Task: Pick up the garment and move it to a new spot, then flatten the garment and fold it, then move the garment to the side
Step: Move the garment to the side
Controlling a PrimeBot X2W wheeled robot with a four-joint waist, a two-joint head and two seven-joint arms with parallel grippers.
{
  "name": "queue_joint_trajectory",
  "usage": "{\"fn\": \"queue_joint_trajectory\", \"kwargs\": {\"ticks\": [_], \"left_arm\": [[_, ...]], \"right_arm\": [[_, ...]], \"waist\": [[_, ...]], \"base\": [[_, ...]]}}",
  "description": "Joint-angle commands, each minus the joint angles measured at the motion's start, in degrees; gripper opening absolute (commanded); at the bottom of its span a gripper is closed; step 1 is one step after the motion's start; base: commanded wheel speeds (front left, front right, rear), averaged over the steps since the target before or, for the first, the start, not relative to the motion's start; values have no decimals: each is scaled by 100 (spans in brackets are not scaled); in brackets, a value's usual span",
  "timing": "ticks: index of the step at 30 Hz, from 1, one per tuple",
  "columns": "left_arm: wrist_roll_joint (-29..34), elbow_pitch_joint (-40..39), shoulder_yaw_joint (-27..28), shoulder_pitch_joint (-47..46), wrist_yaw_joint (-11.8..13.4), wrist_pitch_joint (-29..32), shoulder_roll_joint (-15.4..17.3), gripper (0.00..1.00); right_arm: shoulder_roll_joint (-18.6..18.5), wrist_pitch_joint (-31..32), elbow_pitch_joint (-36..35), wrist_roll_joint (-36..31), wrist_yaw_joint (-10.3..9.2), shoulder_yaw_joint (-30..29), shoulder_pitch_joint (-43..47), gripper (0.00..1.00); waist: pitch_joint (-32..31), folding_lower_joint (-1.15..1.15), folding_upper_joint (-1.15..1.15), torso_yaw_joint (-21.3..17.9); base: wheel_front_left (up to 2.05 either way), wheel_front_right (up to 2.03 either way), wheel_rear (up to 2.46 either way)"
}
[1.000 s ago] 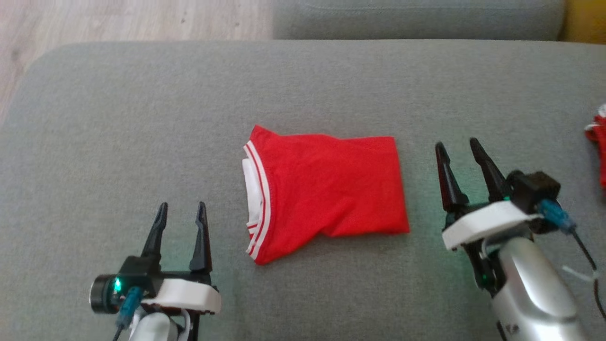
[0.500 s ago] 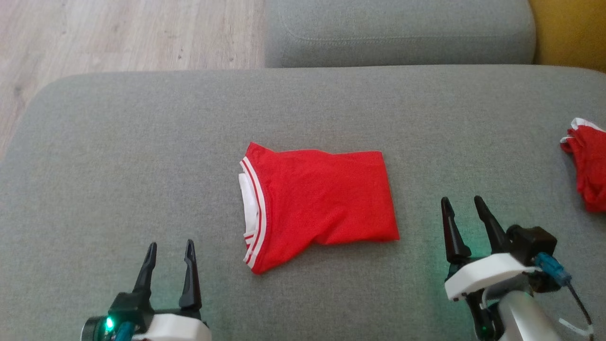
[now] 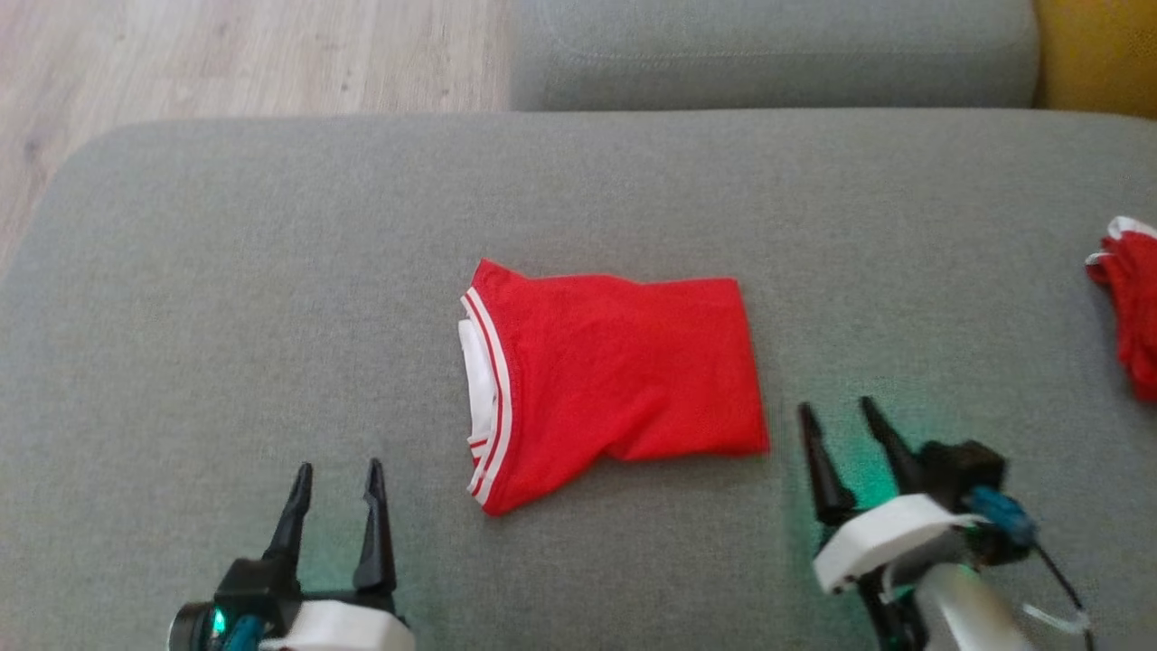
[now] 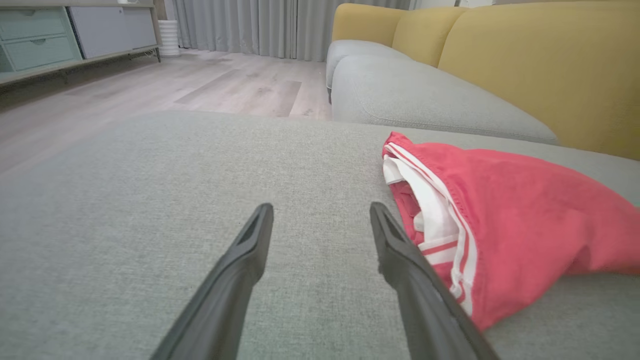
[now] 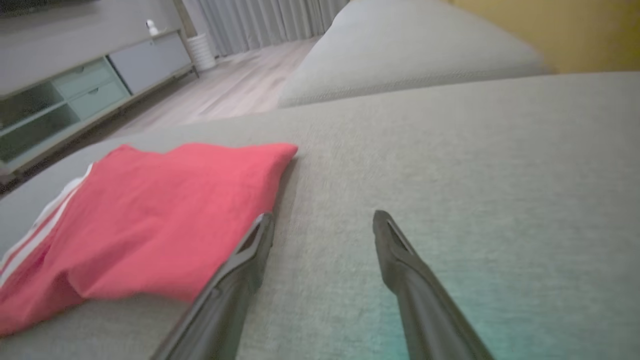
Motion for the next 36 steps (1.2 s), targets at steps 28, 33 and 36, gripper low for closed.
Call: {"fn": "queue_joint_trajectory", "kwargs": {"ticks": [28,33,36], "left_arm": [[-240,-226,-36,-564,-1,-55,17,100],[-159,-184,-140,-758,-107,-55,17,100],[-120,-152,-252,-872,-139,-55,17,100]], "right_arm": [[51,136,2349,461,-5,908,-1760,0],[50,14,2472,502,-5,852,-1726,0],[49,-23,2489,557,-5,823,-1668,0]], "waist": [[594,0,0,-830],[606,0,0,-1698],[608,0,0,-2100]], "base": [[0,0,0],[0,0,0],[0,0,0]]}}
